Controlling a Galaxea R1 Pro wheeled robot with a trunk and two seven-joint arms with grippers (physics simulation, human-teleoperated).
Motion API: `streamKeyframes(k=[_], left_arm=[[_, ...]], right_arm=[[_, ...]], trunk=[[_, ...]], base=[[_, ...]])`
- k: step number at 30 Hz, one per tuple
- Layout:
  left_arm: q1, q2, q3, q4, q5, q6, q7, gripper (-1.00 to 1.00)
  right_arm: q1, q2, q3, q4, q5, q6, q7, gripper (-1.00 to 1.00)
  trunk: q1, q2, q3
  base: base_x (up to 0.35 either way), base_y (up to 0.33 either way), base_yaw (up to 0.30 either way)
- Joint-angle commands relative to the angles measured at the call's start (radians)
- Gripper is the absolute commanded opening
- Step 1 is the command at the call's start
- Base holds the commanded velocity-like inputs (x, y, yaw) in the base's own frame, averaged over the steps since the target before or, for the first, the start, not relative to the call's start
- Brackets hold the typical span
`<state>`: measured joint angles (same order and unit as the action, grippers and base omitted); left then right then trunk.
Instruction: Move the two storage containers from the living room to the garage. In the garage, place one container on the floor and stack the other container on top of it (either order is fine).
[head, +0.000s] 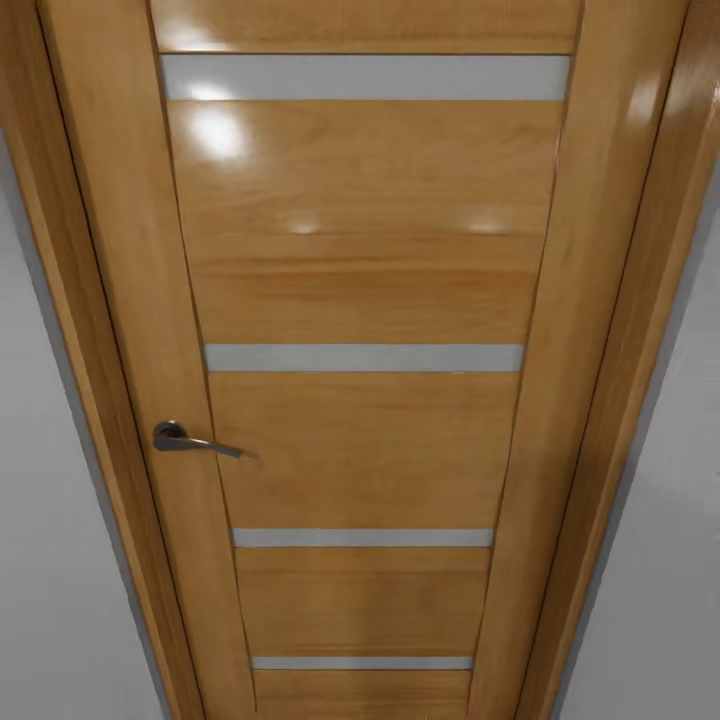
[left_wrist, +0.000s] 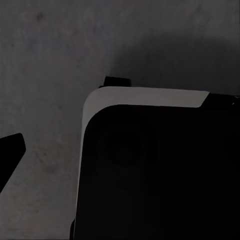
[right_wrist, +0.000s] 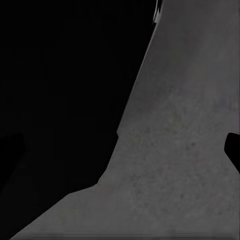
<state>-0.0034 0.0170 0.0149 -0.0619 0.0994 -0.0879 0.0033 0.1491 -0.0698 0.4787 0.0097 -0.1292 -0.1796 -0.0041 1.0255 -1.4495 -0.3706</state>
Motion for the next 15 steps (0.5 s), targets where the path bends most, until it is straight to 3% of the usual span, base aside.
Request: streamKeyframes(k=[1, 15], left_arm=[[0.000, 0.000, 0.000, 0.000, 0.010, -0.003, 0.000, 1.00], [0.000, 0.000, 0.000, 0.000, 0.010, -0.002, 0.000, 1.00]], right_arm=[[0.000, 0.000, 0.008, 0.001, -0.010, -0.005, 0.000, 1.00], [0.000, 0.001, 0.008, 0.001, -0.015, -0.009, 0.004, 1.00]], trunk=[[0.000, -0.001, -0.001], [0.000, -0.001, -0.001]], base=[[-0.169, 0.000, 0.000], [-0.017, 0.000, 0.000]])
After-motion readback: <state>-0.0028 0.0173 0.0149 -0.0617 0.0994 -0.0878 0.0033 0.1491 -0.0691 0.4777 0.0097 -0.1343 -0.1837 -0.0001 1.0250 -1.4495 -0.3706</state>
